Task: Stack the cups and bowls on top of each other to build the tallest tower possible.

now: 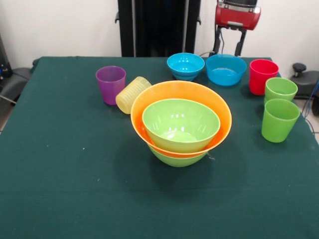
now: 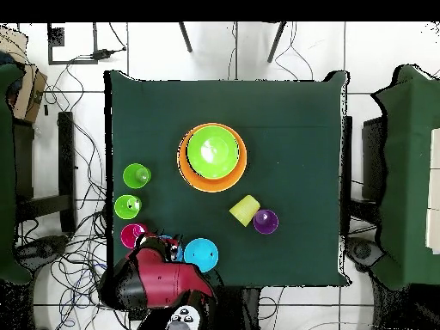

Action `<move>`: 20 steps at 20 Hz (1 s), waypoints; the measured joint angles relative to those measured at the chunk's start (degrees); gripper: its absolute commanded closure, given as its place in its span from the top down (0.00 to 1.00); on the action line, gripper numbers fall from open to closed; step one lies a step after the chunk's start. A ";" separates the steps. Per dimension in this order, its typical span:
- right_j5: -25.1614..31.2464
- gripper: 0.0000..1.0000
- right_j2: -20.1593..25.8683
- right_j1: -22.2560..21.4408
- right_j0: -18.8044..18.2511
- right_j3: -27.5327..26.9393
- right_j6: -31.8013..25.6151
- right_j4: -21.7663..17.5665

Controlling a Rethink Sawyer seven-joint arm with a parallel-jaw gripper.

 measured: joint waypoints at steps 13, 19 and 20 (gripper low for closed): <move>0.01 1.00 0.33 -0.04 -0.11 -0.43 0.00 1.09; 0.01 1.00 1.43 -0.12 0.12 -0.43 0.04 1.40; 0.01 1.00 1.53 -0.13 0.18 -0.43 0.04 1.47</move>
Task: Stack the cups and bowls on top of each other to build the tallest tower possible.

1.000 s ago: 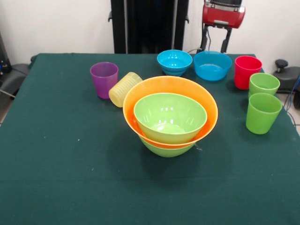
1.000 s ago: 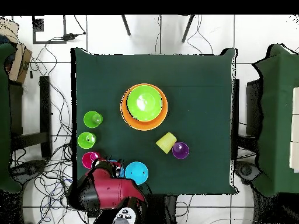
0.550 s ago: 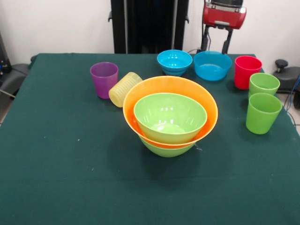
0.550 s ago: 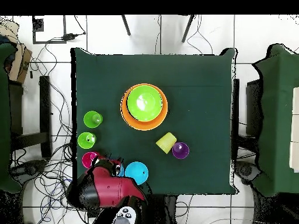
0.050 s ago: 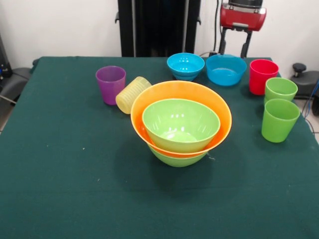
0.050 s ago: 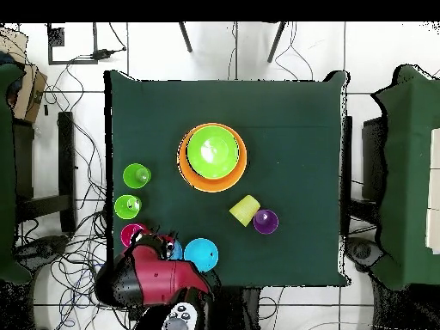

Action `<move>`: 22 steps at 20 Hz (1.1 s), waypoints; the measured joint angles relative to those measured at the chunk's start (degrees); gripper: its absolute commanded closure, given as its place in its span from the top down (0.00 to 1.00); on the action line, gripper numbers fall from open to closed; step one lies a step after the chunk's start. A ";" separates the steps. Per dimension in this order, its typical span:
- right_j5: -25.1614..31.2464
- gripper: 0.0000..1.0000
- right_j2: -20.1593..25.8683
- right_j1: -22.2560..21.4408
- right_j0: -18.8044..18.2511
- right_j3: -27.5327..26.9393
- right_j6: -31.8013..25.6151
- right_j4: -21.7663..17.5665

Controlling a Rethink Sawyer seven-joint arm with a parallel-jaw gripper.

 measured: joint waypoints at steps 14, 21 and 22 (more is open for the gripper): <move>0.00 1.00 2.47 -0.64 3.36 0.01 1.14 2.99; -0.17 1.00 3.78 -0.43 3.36 0.01 1.71 2.99; -0.43 1.00 3.90 -0.07 3.34 0.01 1.77 2.99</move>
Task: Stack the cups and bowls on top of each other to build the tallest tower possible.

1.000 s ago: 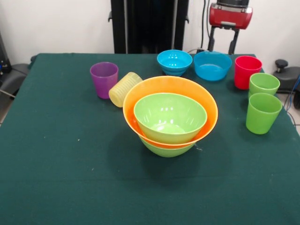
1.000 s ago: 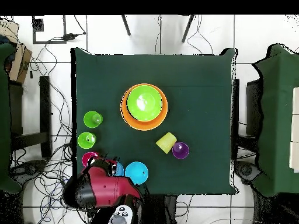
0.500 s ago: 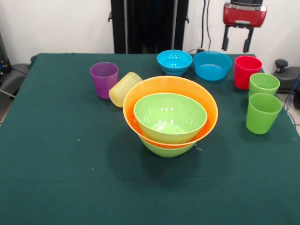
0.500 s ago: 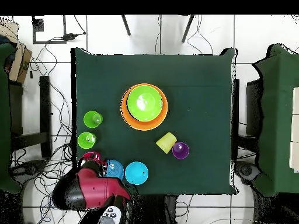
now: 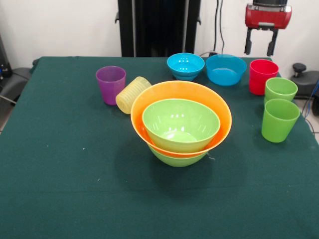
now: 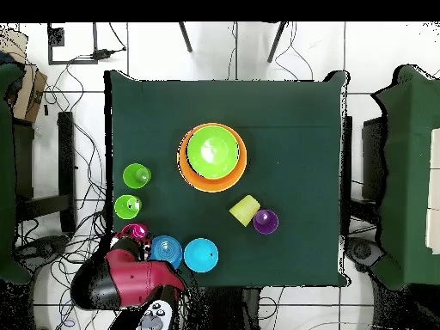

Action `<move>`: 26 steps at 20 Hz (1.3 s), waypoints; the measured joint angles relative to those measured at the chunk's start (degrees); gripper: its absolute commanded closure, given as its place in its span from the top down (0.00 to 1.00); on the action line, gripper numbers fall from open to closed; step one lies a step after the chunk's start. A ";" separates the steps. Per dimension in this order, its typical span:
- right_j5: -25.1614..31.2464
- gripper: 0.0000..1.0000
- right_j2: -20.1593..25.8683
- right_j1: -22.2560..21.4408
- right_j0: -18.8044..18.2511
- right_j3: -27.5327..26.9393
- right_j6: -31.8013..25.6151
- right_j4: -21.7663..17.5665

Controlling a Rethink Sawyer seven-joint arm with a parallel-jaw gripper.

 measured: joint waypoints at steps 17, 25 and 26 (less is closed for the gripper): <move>-5.21 1.00 0.24 6.80 -3.79 -0.04 0.01 -0.50; -5.21 1.00 0.24 7.85 -3.98 -0.04 0.01 -0.59; -5.22 1.00 0.23 7.81 -3.88 -0.05 0.01 -0.58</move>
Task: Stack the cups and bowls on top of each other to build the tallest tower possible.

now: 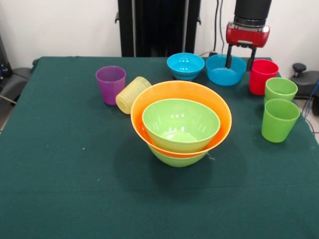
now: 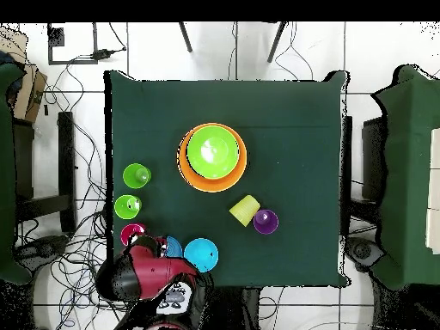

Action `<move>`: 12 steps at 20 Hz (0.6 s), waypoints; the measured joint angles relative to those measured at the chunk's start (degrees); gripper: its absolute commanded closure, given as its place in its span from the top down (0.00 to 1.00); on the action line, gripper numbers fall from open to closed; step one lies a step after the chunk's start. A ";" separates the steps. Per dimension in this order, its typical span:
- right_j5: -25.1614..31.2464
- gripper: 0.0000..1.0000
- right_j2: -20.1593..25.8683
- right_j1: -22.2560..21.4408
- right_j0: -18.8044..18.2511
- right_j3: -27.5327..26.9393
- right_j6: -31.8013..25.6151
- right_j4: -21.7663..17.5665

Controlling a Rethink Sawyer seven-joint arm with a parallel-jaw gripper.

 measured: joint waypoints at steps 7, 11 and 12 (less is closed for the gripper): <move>0.01 1.00 0.01 -0.64 1.40 0.11 0.00 -0.01; 0.01 1.00 0.00 -1.74 2.14 0.45 0.00 -0.01; 0.01 1.00 0.00 -2.01 2.28 0.53 0.00 -0.01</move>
